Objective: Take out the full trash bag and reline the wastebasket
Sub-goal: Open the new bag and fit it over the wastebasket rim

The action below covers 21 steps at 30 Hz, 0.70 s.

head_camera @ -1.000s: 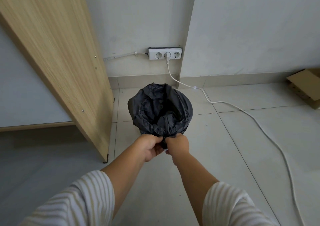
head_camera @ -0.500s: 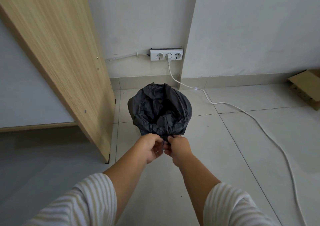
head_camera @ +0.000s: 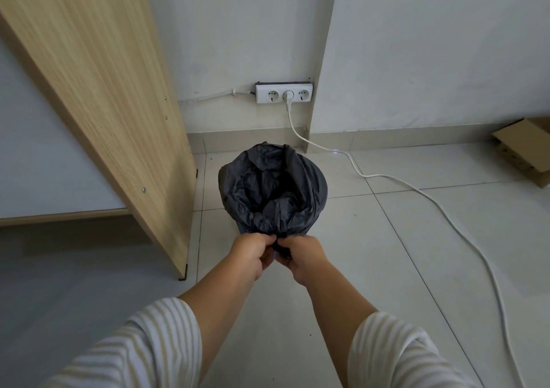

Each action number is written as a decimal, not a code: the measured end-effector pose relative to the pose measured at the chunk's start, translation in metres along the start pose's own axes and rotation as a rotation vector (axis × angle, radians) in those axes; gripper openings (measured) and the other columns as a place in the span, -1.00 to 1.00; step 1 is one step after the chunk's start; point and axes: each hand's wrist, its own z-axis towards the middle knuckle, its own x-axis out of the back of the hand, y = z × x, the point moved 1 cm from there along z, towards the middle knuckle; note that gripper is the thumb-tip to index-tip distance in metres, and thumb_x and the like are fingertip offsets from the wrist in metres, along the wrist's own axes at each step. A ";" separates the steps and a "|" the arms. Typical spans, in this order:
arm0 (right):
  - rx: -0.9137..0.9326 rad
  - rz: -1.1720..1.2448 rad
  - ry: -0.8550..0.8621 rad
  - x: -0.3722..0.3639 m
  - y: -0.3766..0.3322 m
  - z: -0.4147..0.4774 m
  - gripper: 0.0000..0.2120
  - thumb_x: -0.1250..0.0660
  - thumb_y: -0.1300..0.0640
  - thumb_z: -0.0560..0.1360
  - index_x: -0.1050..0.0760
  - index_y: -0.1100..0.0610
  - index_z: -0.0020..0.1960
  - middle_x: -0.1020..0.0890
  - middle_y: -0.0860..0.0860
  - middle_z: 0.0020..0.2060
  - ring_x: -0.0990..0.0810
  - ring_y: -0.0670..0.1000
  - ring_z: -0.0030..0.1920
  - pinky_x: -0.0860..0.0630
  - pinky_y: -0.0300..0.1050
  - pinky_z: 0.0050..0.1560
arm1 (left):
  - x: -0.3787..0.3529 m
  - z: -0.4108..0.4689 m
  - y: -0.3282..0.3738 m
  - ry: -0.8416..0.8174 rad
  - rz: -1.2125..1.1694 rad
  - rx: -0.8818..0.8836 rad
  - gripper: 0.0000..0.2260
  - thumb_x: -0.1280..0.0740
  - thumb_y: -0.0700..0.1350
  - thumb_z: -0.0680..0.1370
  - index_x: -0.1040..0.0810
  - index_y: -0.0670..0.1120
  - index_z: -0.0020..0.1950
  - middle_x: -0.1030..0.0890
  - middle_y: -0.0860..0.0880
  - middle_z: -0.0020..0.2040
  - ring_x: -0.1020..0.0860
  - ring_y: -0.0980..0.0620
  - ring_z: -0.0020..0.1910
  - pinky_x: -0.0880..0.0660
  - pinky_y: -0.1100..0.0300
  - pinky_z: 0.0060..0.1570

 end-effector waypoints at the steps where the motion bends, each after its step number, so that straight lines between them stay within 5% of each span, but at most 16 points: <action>1: 0.025 0.025 -0.007 -0.001 0.001 0.000 -0.74 -0.27 0.47 0.45 -0.45 0.40 0.13 -0.59 0.25 -0.12 -0.59 0.19 -0.17 -0.59 -0.03 -0.19 | 0.000 -0.001 0.000 -0.006 -0.002 -0.001 -0.94 -0.33 -0.29 0.54 -0.49 -0.16 -0.11 -0.56 -0.11 -0.23 -0.51 0.02 -0.30 -0.44 0.23 -0.41; 4: 0.085 0.093 0.029 -0.005 0.002 0.000 -0.71 -0.31 0.43 0.42 -0.45 0.39 0.13 -0.58 0.26 -0.05 -0.58 0.23 -0.08 -0.57 0.02 -0.15 | -0.001 -0.004 0.001 -0.010 0.012 -0.023 -0.96 -0.32 -0.29 0.53 -0.50 -0.17 -0.08 -0.57 -0.11 -0.22 -0.52 0.01 -0.30 -0.47 0.24 -0.49; 8: 0.039 0.219 0.054 -0.006 0.001 0.001 -0.75 -0.38 0.27 0.44 -0.53 0.30 0.09 -0.65 0.20 -0.01 -0.62 0.19 0.02 -0.58 0.04 0.05 | -0.001 -0.006 0.003 0.015 0.038 -0.100 -0.89 -0.33 -0.31 0.52 -0.50 -0.15 0.01 -0.57 -0.11 -0.20 -0.52 0.00 -0.27 -0.44 0.18 -0.35; 13: 0.016 0.203 0.012 -0.001 -0.006 0.002 -0.70 -0.39 0.29 0.43 -0.51 0.31 0.15 -0.64 0.21 -0.01 -0.62 0.18 0.02 -0.57 0.06 0.08 | -0.002 -0.010 0.002 0.013 0.100 -0.187 -0.85 -0.32 -0.31 0.53 -0.50 -0.12 0.05 -0.59 -0.13 -0.08 -0.54 0.01 -0.24 -0.45 0.20 -0.33; 21: 0.005 0.165 0.053 0.003 -0.011 0.000 -0.81 -0.31 0.34 0.45 -0.48 0.32 0.06 -0.56 0.15 -0.27 -0.55 0.12 -0.28 -0.47 -0.08 -0.38 | -0.005 -0.015 -0.004 0.024 0.132 -0.151 -0.89 -0.30 -0.33 0.54 -0.50 -0.12 -0.06 -0.57 -0.11 -0.22 -0.49 0.06 -0.37 -0.42 0.25 -0.47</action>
